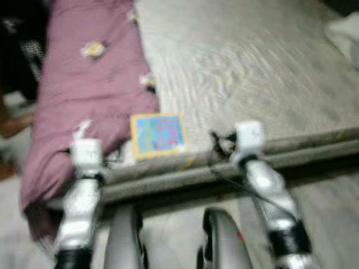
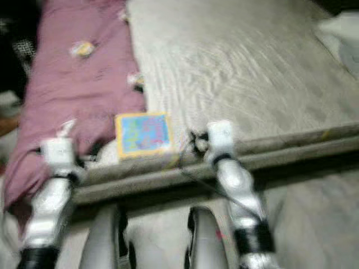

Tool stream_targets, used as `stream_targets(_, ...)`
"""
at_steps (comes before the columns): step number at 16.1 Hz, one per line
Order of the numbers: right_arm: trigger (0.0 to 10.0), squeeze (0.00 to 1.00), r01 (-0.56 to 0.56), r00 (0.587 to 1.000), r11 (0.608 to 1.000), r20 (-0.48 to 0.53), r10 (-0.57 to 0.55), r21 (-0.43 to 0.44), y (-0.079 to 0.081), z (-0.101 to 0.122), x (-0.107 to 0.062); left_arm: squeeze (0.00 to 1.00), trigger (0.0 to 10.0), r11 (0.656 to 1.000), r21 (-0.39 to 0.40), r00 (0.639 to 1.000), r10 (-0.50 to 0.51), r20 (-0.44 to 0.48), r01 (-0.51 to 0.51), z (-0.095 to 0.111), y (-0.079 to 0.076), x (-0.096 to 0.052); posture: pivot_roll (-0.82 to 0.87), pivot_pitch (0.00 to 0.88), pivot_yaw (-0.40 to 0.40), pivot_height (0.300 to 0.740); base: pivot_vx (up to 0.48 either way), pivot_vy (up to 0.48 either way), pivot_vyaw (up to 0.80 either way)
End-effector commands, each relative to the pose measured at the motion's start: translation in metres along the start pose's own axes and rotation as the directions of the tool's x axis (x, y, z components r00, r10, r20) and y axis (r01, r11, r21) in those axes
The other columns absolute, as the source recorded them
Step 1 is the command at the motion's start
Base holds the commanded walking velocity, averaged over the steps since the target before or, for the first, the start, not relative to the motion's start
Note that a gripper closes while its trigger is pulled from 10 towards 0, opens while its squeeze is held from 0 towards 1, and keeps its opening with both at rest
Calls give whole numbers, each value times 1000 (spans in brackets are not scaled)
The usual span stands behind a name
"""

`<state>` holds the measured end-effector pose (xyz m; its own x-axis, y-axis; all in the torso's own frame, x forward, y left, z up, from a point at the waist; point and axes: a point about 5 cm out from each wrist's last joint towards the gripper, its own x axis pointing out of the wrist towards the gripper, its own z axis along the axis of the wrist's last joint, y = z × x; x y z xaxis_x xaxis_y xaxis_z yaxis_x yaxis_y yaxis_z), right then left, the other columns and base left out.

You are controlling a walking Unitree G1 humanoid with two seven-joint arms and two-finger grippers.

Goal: Clean up the room

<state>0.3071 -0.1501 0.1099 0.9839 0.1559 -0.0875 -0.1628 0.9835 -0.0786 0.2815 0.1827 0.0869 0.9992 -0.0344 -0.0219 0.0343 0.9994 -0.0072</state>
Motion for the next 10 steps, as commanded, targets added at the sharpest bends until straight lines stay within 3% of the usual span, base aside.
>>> stream_targets(1,10000,0,-17,1000,1000,20,17,15,9,5,2,0,10000,999,18,999,32,-13,-32,-3,13,-4,-3,147,-34,591,405,0,0)
stream_targets(2,10000,0,-17,1000,1000,21,16,15,9,5,2,0,10000,999,17,999,32,-14,-32,-3,13,-4,-3,147,-34,591,405,0,0)
stream_targets(7,10000,0,-12,1000,1000,19,12,17,6,4,0,0,10000,999,-9,995,49,-87,-50,-13,14,0,-8,150,-39,591,0,0,0)
stream_targets(10,10000,0,-14,1000,1000,24,14,16,1,5,-4,0,10000,996,-64,990,49,-128,-58,-17,16,11,-24,158,-46,566,0,0,0)
